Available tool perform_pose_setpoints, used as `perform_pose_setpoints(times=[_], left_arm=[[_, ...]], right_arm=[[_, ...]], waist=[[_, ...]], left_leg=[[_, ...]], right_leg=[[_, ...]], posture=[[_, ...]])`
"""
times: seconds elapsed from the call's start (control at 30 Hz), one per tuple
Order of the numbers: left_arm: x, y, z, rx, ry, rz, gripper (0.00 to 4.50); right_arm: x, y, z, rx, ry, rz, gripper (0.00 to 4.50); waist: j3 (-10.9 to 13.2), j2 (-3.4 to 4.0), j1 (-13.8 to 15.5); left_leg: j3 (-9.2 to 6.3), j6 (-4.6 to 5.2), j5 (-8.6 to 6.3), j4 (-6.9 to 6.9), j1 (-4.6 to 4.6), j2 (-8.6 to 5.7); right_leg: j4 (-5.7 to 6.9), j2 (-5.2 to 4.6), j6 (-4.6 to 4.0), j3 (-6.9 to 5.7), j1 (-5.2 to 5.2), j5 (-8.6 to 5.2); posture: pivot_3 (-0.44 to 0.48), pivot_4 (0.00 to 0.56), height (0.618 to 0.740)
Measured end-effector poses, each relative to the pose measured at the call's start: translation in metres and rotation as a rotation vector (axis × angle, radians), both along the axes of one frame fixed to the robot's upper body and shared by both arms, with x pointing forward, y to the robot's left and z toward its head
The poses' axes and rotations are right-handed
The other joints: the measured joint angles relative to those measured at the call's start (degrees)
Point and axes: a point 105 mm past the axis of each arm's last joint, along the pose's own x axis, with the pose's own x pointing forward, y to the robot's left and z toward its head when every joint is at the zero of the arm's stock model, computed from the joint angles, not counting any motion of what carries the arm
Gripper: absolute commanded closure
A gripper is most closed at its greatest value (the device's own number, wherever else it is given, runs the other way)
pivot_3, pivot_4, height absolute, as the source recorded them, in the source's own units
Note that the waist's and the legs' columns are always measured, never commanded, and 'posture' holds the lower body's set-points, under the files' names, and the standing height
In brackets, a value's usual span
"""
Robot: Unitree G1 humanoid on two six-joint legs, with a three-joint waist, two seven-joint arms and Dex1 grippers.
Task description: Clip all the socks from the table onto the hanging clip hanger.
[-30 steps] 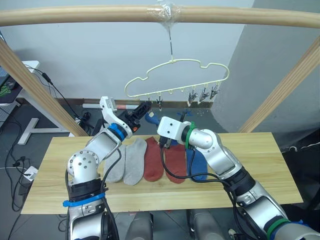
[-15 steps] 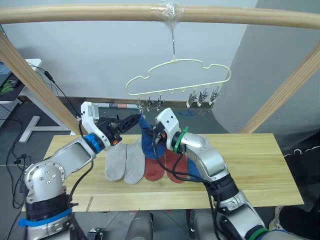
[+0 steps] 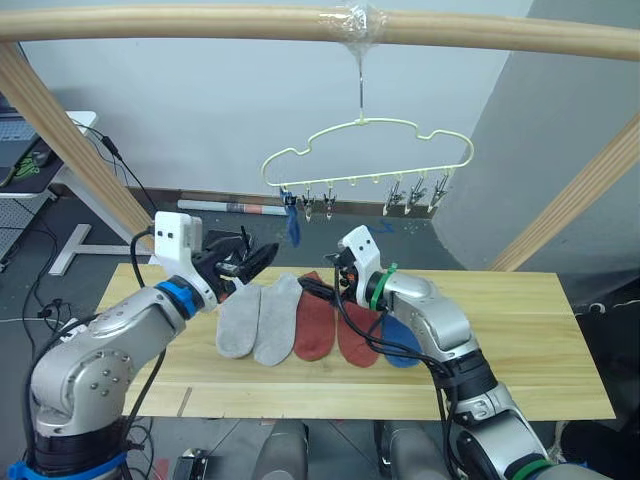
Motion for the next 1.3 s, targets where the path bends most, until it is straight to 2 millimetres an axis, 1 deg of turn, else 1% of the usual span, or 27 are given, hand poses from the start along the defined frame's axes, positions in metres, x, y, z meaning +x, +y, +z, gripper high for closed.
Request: perform_pose_setpoints(times=[0.07, 0.13, 0.2, 0.27, 0.3, 0.33, 0.4, 0.5, 0.6, 0.67, 0.87, 1.0, 1.17, 1.3], left_arm=[[0.001, -0.003, -0.003, -0.006, -0.004, 0.012, 0.0], [0.002, -0.009, -0.007, 0.034, -0.026, 0.014, 0.0], [0.001, -0.019, -0.014, 0.11, -0.061, -0.017, 0.0], [0.001, -0.028, -0.019, 0.159, -0.089, -0.045, 0.0], [0.001, -0.032, -0.02, 0.172, -0.109, -0.056, 0.18], [0.003, -0.037, -0.019, 0.177, -0.138, -0.06, 0.38], [0.007, -0.049, -0.014, 0.178, -0.214, -0.064, 0.84], [0.018, -0.058, -0.014, 0.178, -0.268, -0.025, 1.67], [0.028, -0.068, -0.024, 0.184, -0.271, 0.023, 1.67], [0.034, -0.075, -0.029, 0.189, -0.272, 0.046, 1.67], [0.051, -0.08, -0.028, 0.235, -0.34, 0.143, 1.67], [0.063, -0.088, -0.036, 0.218, -0.322, 0.171, 1.67], [0.077, -0.089, -0.029, 0.216, -0.364, 0.196, 1.67], [0.085, -0.086, -0.029, 0.225, -0.371, 0.215, 1.67]], right_arm=[[0.0, -0.01, 0.004, -0.022, -0.042, -0.008, 0.02], [-0.002, -0.028, 0.005, -0.057, -0.075, -0.011, 0.02], [-0.003, -0.05, 0.011, -0.059, -0.097, -0.033, 0.02], [-0.003, -0.062, 0.02, -0.035, -0.114, -0.045, 0.02], [-0.005, -0.065, 0.025, -0.026, -0.135, -0.039, 0.0], [-0.008, -0.068, 0.028, -0.031, -0.156, -0.022, 0.0], [-0.016, -0.076, 0.029, -0.051, -0.176, 0.006, 0.0], [-0.022, -0.08, 0.036, -0.061, -0.213, 0.038, 0.0], [-0.027, -0.082, 0.048, -0.065, -0.256, 0.057, 0.0], [-0.029, -0.08, 0.056, -0.045, -0.28, 0.07, 0.0], [-0.03, -0.073, 0.078, 0.006, -0.326, 0.085, 0.0], [-0.025, -0.076, 0.078, -0.002, -0.341, 0.062, 0.0], [-0.021, -0.081, 0.076, -0.014, -0.343, 0.049, 0.0], [-0.019, -0.084, 0.077, -0.017, -0.349, 0.041, 0.0]], waist=[[0.0, -0.03, 0.0], [0.0, -0.03, 0.3], [0.0, -0.02, 0.4], [0.0, -0.02, 0.1], [0.0, -0.01, 0.0], [0.0, 0.0, -0.1], [0.0, -0.01, -0.1], [0.0, 0.01, -0.2], [0.0, 0.0, -0.3], [0.0, 0.01, -0.3], [0.0, 0.0, -0.3], [0.0, 0.0, -0.3], [0.0, 0.0, -0.5], [0.0, 0.0, -1.2]], left_leg=[[0.0, 0.0, 0.0, 0.03, -0.03, 0.0], [-0.02, 0.0, 0.0, 0.05, -0.1, -0.03], [0.0, 0.0, 0.0, 0.05, -0.11, -0.05], [0.0, 0.01, 0.0, 0.05, -0.11, -0.04], [0.0, 0.01, -0.01, 0.04, -0.1, -0.03], [0.02, 0.02, -0.01, 0.04, -0.09, -0.03], [0.01, 0.02, -0.01, 0.06, -0.12, -0.03], [0.06, 0.03, 0.0, 0.12, -0.11, -0.05], [0.04, 0.03, 0.0, 0.14, -0.11, -0.05], [0.04, 0.03, 0.0, 0.14, -0.12, -0.05], [0.04, 0.03, 0.0, 0.17, -0.11, -0.07], [0.02, 0.03, 0.01, 0.2, -0.12, -0.07], [0.03, 0.02, 0.01, 0.21, -0.12, -0.08], [0.03, 0.01, 0.02, 0.21, -0.12, -0.08]], right_leg=[[-0.02, 0.0, 0.07, -0.01, 0.01, -0.03], [-0.05, -0.02, 0.08, -0.02, 0.01, -0.02], [-0.07, -0.04, 0.07, 0.0, 0.01, -0.02], [-0.05, -0.03, 0.06, 0.0, 0.0, -0.01], [-0.04, -0.02, 0.05, 0.0, -0.01, -0.01], [-0.04, -0.02, 0.07, 0.01, -0.01, -0.02], [-0.06, -0.02, 0.08, -0.01, 0.01, -0.02], [-0.05, -0.05, 0.12, 0.04, 0.01, 0.01], [-0.04, -0.04, 0.09, 0.03, 0.01, 0.04], [-0.03, -0.04, 0.03, 0.03, 0.01, 0.07], [-0.03, -0.04, 0.04, 0.03, 0.04, 0.09], [-0.02, -0.05, 0.04, 0.0, 0.04, 0.09], [0.0, -0.05, 0.04, 0.01, 0.04, 0.11], [0.01, -0.05, 0.03, 0.01, 0.04, 0.11]], posture=[[0.211, 0.208, 0.74], [0.196, 0.213, 0.74], [0.187, 0.211, 0.74], [0.171, 0.208, 0.74], [0.15, 0.208, 0.74], [0.15, 0.208, 0.74], [0.132, 0.212, 0.74], [0.11, 0.204, 0.74], [0.101, 0.202, 0.74], [0.095, 0.198, 0.74], [0.082, 0.201, 0.74], [0.07, 0.201, 0.74], [0.057, 0.2, 0.74], [0.047, 0.199, 0.74]])
